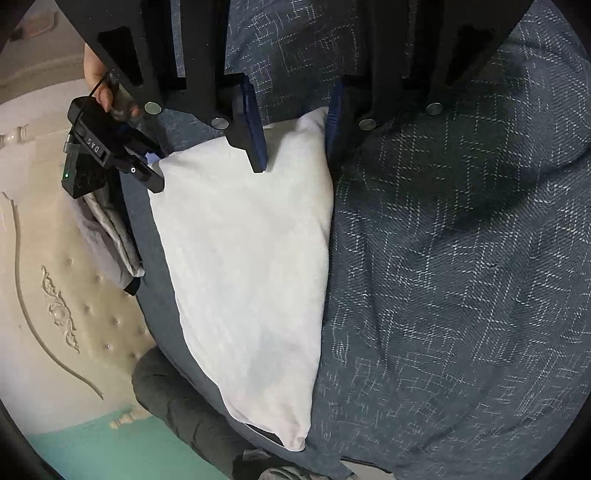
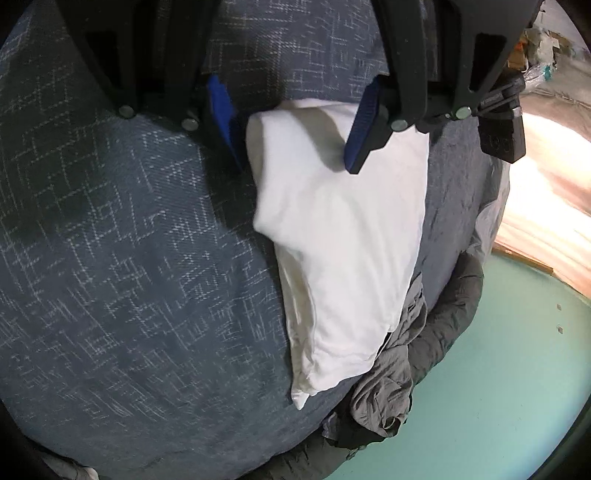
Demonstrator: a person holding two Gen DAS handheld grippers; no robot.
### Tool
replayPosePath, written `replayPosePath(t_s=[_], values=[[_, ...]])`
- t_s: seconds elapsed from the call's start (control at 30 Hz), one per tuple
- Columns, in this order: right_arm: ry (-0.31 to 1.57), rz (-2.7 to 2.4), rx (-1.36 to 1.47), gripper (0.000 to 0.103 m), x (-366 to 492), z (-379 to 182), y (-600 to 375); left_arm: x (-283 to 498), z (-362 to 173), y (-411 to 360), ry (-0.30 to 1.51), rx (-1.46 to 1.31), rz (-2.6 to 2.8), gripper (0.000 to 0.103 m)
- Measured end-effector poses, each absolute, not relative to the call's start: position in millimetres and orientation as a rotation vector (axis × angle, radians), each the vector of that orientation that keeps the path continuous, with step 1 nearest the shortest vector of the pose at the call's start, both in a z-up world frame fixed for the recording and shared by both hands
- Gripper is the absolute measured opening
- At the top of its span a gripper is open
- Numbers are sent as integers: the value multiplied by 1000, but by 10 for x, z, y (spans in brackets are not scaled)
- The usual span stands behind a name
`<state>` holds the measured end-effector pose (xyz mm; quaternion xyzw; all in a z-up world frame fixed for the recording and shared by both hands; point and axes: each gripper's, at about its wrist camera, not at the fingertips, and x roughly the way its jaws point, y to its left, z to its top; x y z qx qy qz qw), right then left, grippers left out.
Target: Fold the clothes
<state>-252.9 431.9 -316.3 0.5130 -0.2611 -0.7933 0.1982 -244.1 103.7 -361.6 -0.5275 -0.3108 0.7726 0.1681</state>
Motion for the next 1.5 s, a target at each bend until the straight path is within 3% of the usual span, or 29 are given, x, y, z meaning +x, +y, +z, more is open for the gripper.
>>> replayPosePath(t_s=[0.07, 0.1, 0.13, 0.2, 0.4, 0.73, 0.93, 1.5], values=[[-694, -2229, 1437, 54, -2526, -3141, 4281, -2440, -3615, 1058, -876, -1499, 2198, 14], [-683, -2220, 1438, 44, -2525, -3144, 4275, -2436, -3615, 1078, -866, -1498, 2198, 11], [-695, -2205, 1442, 33, -2526, -3161, 4273, -2431, -3614, 1099, -856, -1498, 2198, 10], [-714, -2178, 1447, 25, -2529, -3195, 4262, -2421, -3613, 1139, -836, -1496, 2198, 10], [-733, -2173, 1428, 16, -2515, -3209, 4315, -2432, -3673, 1195, -828, -1498, 2191, 9], [-803, -2166, 1292, 11, -2503, -3070, 4404, -2394, -3451, 1124, -804, -1399, 2200, 7], [-818, -2170, 1202, 10, -2476, -2750, 4464, -2415, -3052, 1011, -752, -1330, 2224, 6], [-693, -2228, 1090, 8, -2750, -859, 4671, -2610, -1380, 1249, -745, -1056, 2261, 6]])
